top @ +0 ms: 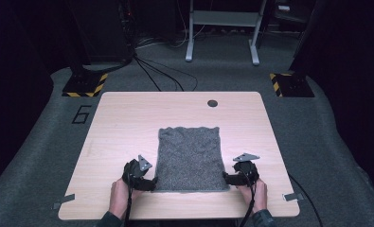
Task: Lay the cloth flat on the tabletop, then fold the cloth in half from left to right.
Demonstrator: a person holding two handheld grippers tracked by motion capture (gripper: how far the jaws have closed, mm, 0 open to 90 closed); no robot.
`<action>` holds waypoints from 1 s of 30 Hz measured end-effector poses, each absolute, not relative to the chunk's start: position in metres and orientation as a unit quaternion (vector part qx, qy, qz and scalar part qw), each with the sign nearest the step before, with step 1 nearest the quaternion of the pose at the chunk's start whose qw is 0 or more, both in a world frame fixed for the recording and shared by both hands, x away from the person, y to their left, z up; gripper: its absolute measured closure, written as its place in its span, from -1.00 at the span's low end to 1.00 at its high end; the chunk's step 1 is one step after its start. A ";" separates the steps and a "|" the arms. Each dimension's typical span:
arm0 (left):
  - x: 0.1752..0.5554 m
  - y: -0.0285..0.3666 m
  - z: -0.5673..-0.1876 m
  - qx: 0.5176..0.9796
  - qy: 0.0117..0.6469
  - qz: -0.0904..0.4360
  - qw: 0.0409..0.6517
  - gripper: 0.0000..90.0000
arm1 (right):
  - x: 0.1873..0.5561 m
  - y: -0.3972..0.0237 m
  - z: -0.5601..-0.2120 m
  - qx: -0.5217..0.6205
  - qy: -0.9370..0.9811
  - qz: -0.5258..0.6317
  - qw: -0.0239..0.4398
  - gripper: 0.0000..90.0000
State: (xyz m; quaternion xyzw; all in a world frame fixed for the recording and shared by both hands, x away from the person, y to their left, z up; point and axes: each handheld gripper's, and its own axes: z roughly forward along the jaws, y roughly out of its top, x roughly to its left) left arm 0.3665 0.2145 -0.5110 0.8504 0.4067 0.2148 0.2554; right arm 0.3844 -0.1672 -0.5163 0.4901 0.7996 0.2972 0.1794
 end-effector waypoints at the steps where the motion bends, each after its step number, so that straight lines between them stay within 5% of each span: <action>1: 0.366 0.215 -0.511 0.852 0.406 0.212 0.254 -0.62 | 0.384 -0.167 -0.516 0.491 0.798 0.298 0.182 -0.53; 17: 0.369 0.225 -0.500 0.841 0.419 0.199 0.277 -0.73 | 0.373 -0.170 -0.510 0.487 0.793 0.316 0.187 -0.63; 30: 0.408 0.242 -0.486 0.824 0.437 0.161 0.323 -0.98 | 0.366 -0.147 -0.480 0.449 0.805 0.343 0.179 -0.78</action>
